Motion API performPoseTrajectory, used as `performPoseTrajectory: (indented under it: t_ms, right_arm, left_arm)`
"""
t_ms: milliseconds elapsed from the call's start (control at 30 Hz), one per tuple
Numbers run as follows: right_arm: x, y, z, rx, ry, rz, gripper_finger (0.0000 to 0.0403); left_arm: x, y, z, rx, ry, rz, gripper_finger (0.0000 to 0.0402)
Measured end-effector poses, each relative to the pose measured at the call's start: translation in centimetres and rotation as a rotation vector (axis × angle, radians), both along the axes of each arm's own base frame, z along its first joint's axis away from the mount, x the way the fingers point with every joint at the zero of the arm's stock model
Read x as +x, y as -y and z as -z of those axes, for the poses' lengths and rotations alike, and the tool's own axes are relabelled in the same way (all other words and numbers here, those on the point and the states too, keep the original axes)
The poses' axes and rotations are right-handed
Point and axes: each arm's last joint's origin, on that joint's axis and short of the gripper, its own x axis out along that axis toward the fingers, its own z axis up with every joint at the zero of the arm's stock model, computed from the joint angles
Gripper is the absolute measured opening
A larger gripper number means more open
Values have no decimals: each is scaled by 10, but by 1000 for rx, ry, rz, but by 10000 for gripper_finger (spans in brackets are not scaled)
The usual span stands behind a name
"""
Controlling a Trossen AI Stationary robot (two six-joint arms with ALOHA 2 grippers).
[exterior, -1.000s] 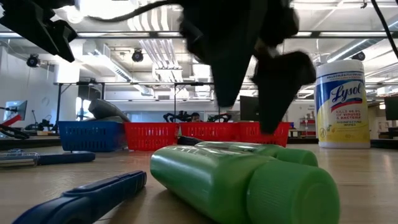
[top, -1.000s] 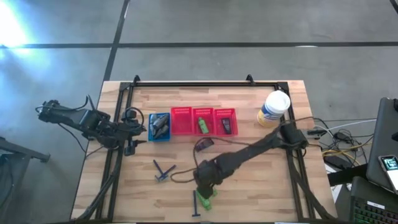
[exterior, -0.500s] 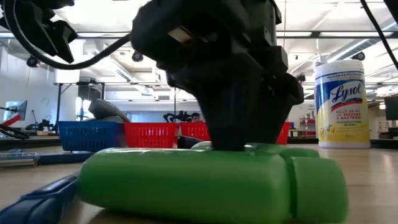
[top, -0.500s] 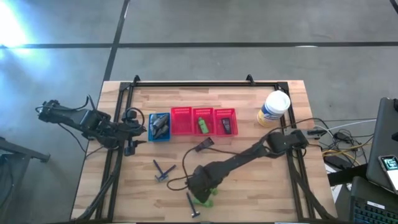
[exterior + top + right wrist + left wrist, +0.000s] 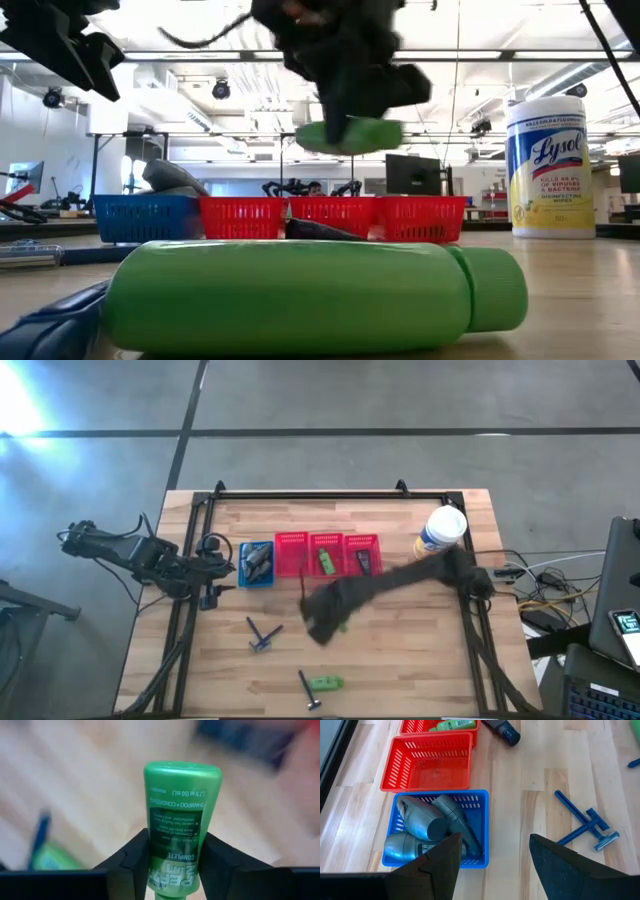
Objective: Pick & Place Travel size toiletries
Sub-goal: Put the top green shampoo into the middle red bin
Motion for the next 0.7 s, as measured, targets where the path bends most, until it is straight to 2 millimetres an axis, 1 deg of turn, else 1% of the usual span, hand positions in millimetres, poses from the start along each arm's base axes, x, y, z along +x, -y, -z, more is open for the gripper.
performPoseTrajectory:
  t_ms: [67,200,267,333,400,467,567,700]
  right_arm:
    - [2,35,-13,-19,59,107,135]
    - [7,110,-26,-27,165,288,137]
    - [10,140,-20,-35,183,326,136]
    - [11,162,-8,-32,154,348,137]
    - [10,175,5,-3,112,368,145]
    - [9,182,10,-5,93,377,160]
    - [8,188,11,-38,84,397,189]
    - [5,189,9,-85,64,408,228]
  left_arm:
    - [0,0,0,6,2,-5,238]
    - [0,-1,0,20,7,-15,238]
    - [0,-1,0,21,7,-15,238]
    - [0,-1,0,21,7,-15,238]
    - [0,-1,0,21,7,-15,238]
    - [0,-1,0,21,7,-15,238]
    - [0,-1,0,19,7,-17,238]
    - [0,-1,0,15,8,-22,238]
